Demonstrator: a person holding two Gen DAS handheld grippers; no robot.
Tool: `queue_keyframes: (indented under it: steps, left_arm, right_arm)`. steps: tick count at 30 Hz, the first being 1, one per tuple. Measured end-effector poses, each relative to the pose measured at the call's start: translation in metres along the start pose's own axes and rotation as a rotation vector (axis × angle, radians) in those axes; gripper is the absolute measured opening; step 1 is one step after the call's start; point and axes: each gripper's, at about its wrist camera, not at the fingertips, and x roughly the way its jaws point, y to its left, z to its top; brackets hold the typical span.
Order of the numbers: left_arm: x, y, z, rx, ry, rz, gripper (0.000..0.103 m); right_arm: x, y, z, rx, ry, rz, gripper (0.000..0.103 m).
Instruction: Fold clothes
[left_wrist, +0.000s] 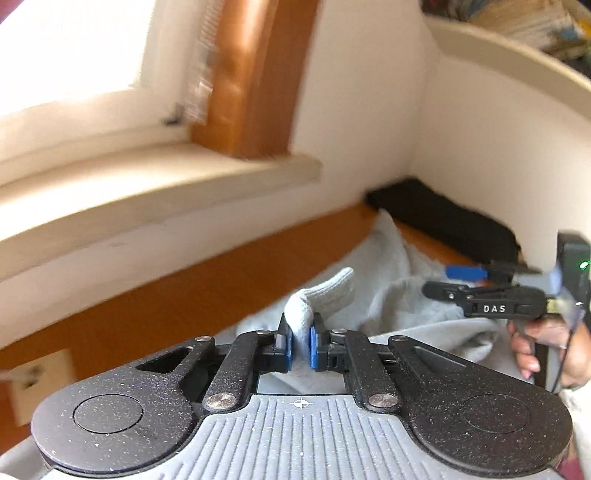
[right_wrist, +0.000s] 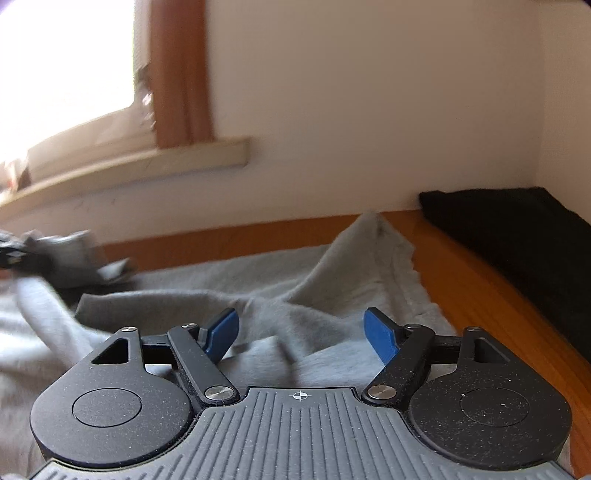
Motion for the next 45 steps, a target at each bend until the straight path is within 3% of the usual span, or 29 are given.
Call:
queue_keyframes:
  steps: [4,9,11,13,17,20,27,32,34,39,41,42,43,44,45]
  left_arm:
    - [-0.044,0.017,-0.016,-0.054,-0.029,0.023,0.009]
    - [-0.063,0.03,-0.048,-0.078,0.042,0.066,0.015]
    - [-0.066,0.033,-0.056,-0.076,0.058,0.083,0.021]
    - [-0.073,0.036,-0.058,-0.063,0.05,0.113,0.037]
    - [-0.083,0.04,-0.052,-0.06,0.014,0.14,0.049]
    - [-0.073,0.042,-0.042,-0.073,0.015,0.109,0.061]
    - [-0.035,0.03,-0.029,-0.094,0.047,0.039,0.066]
    - [-0.028,-0.002,-0.037,0.033,0.068,0.033,0.067]
    - [-0.024,-0.009,-0.041,0.07,0.087,0.034,0.076]
    - [-0.014,-0.006,-0.049,0.077,0.115,0.068,0.076]
    - [-0.015,0.0,-0.051,0.067,0.107,0.081,0.069]
    - [-0.018,0.005,-0.052,0.059,0.098,0.084,0.049]
    - [-0.021,0.009,-0.053,0.05,0.088,0.085,0.024]
    - [-0.026,0.014,-0.055,0.031,0.077,0.063,0.013]
    - [-0.032,0.02,-0.056,0.003,0.061,0.044,0.011]
  right_arm:
    - [-0.004,-0.014,-0.002,0.084,-0.03,0.005,0.075]
    - [-0.001,-0.016,-0.002,0.1,-0.014,0.005,0.075]
    - [0.002,-0.013,-0.002,0.084,-0.002,-0.002,0.075]
    - [0.004,-0.012,-0.002,0.075,0.013,-0.001,0.076]
    - [0.006,-0.01,-0.002,0.067,0.026,-0.001,0.076]
    - [0.006,-0.01,-0.002,0.066,0.03,-0.001,0.076]
    - [0.008,-0.01,-0.003,0.067,0.038,-0.008,0.077]
    - [0.009,-0.008,-0.004,0.057,0.043,-0.009,0.077]
    - [0.01,-0.008,-0.004,0.054,0.045,-0.007,0.077]
    - [0.008,-0.009,-0.003,0.064,0.041,-0.003,0.077]
    - [0.008,-0.01,-0.002,0.068,0.041,0.0,0.077]
    - [0.008,-0.01,-0.002,0.069,0.042,0.001,0.077]
    - [0.007,-0.01,-0.001,0.069,0.042,0.002,0.077]
    - [0.007,-0.01,-0.001,0.07,0.042,0.001,0.077]
    - [0.007,-0.01,-0.001,0.071,0.042,0.0,0.077]
